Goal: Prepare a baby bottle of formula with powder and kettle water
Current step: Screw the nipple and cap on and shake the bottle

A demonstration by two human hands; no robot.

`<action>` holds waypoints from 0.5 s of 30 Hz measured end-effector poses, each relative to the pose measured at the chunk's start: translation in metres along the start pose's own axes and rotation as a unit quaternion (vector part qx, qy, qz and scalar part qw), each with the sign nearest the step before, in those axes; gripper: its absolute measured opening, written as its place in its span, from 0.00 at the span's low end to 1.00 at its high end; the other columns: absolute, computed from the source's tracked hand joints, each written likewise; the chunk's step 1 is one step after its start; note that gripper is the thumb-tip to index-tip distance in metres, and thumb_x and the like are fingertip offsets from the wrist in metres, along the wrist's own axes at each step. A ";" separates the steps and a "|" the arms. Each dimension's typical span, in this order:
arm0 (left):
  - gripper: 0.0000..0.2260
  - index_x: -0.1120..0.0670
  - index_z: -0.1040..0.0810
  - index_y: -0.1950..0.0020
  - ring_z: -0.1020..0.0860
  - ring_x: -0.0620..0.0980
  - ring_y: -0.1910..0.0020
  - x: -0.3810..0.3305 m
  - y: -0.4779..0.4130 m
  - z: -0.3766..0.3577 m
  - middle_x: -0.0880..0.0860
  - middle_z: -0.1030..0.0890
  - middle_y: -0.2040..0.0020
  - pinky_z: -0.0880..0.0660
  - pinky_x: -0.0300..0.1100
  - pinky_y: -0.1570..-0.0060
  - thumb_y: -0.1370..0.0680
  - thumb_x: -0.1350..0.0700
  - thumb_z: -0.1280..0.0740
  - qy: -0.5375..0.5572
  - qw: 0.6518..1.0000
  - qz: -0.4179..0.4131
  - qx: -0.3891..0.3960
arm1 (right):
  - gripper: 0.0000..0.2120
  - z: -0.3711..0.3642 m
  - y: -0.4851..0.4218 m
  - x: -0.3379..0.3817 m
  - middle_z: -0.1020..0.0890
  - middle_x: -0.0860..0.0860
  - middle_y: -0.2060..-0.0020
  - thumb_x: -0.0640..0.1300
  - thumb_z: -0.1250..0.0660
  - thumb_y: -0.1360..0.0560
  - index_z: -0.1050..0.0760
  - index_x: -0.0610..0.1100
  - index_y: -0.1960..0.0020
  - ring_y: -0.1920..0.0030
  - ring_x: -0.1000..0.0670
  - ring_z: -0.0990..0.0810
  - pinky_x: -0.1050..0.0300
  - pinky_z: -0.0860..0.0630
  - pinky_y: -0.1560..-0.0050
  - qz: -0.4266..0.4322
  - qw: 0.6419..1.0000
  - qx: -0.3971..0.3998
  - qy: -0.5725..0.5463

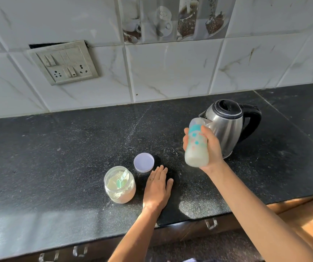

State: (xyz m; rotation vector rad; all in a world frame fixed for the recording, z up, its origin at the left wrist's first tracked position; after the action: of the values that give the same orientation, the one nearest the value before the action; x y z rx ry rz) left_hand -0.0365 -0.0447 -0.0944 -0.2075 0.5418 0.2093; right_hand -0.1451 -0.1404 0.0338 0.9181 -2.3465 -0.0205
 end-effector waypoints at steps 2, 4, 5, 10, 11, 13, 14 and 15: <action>0.22 0.53 0.36 0.26 0.45 0.45 0.25 0.000 0.000 0.000 0.50 0.38 0.24 0.57 0.36 0.28 0.18 0.46 0.46 0.000 1.000 0.000 0.002 | 0.28 0.004 -0.001 0.003 0.21 0.47 0.50 0.50 0.27 0.34 0.29 0.42 0.37 0.64 0.49 0.19 0.57 0.20 0.65 0.011 0.999 -0.031 -0.042; 0.21 0.53 0.35 0.26 0.44 0.45 0.25 0.000 0.001 0.001 0.50 0.37 0.25 0.57 0.36 0.28 0.18 0.47 0.46 0.003 1.000 0.000 -0.002 | 0.32 -0.001 0.002 -0.004 0.21 0.46 0.53 0.50 0.25 0.36 0.31 0.40 0.38 0.65 0.48 0.20 0.57 0.21 0.65 -0.011 0.999 0.013 0.033; 0.21 0.53 0.35 0.26 0.44 0.45 0.25 -0.001 0.001 0.002 0.50 0.37 0.25 0.57 0.35 0.28 0.18 0.47 0.46 0.003 1.000 -0.001 -0.005 | 0.35 -0.004 0.005 -0.008 0.20 0.45 0.55 0.49 0.23 0.39 0.32 0.40 0.37 0.65 0.48 0.20 0.56 0.21 0.65 -0.017 0.997 0.039 0.071; 0.22 0.53 0.36 0.26 0.45 0.45 0.25 -0.001 0.001 0.002 0.50 0.38 0.25 0.59 0.34 0.29 0.18 0.46 0.47 -0.003 1.000 -0.004 -0.005 | 0.28 0.008 -0.005 -0.004 0.20 0.45 0.56 0.48 0.24 0.37 0.29 0.42 0.42 0.64 0.48 0.19 0.57 0.20 0.63 0.008 0.991 -0.066 -0.118; 0.23 0.53 0.36 0.26 0.45 0.45 0.25 -0.002 0.001 0.003 0.50 0.38 0.25 0.59 0.34 0.29 0.18 0.45 0.48 -0.004 1.000 -0.005 -0.004 | 0.26 0.011 -0.006 -0.007 0.20 0.45 0.57 0.48 0.25 0.36 0.29 0.43 0.41 0.64 0.48 0.18 0.57 0.19 0.64 -0.005 0.985 -0.077 -0.153; 0.25 0.53 0.36 0.26 0.44 0.45 0.25 -0.003 0.002 0.003 0.50 0.37 0.25 0.60 0.33 0.30 0.19 0.43 0.52 -0.005 1.000 -0.008 -0.002 | 0.32 0.013 -0.002 -0.018 0.20 0.44 0.56 0.47 0.21 0.40 0.29 0.41 0.41 0.64 0.48 0.18 0.56 0.19 0.65 -0.044 0.995 -0.036 -0.079; 0.25 0.53 0.36 0.26 0.44 0.45 0.25 -0.003 0.002 0.004 0.50 0.37 0.25 0.60 0.33 0.30 0.20 0.43 0.52 -0.004 1.000 -0.006 -0.003 | 0.35 0.012 0.001 -0.020 0.20 0.44 0.55 0.48 0.20 0.42 0.29 0.40 0.40 0.64 0.47 0.19 0.56 0.19 0.65 -0.047 0.999 -0.016 -0.015; 0.24 0.53 0.36 0.26 0.44 0.45 0.25 -0.003 0.001 0.004 0.50 0.37 0.25 0.59 0.34 0.30 0.19 0.44 0.50 -0.001 1.000 -0.004 -0.003 | 0.37 0.011 0.004 -0.021 0.20 0.44 0.55 0.49 0.19 0.43 0.29 0.40 0.39 0.64 0.47 0.20 0.56 0.20 0.65 -0.046 0.999 0.000 0.026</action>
State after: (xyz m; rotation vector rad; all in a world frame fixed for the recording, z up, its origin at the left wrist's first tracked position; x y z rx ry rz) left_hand -0.0372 -0.0428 -0.0901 -0.2158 0.5378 0.2038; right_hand -0.1416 -0.1268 0.0144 1.0154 -2.2553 -0.0331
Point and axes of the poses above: each hand's wrist, its own y-axis away from the middle knuckle, its own z-axis out of the back of the hand, x = y × z, the point moved 6 cm from there along -y, towards the middle knuckle
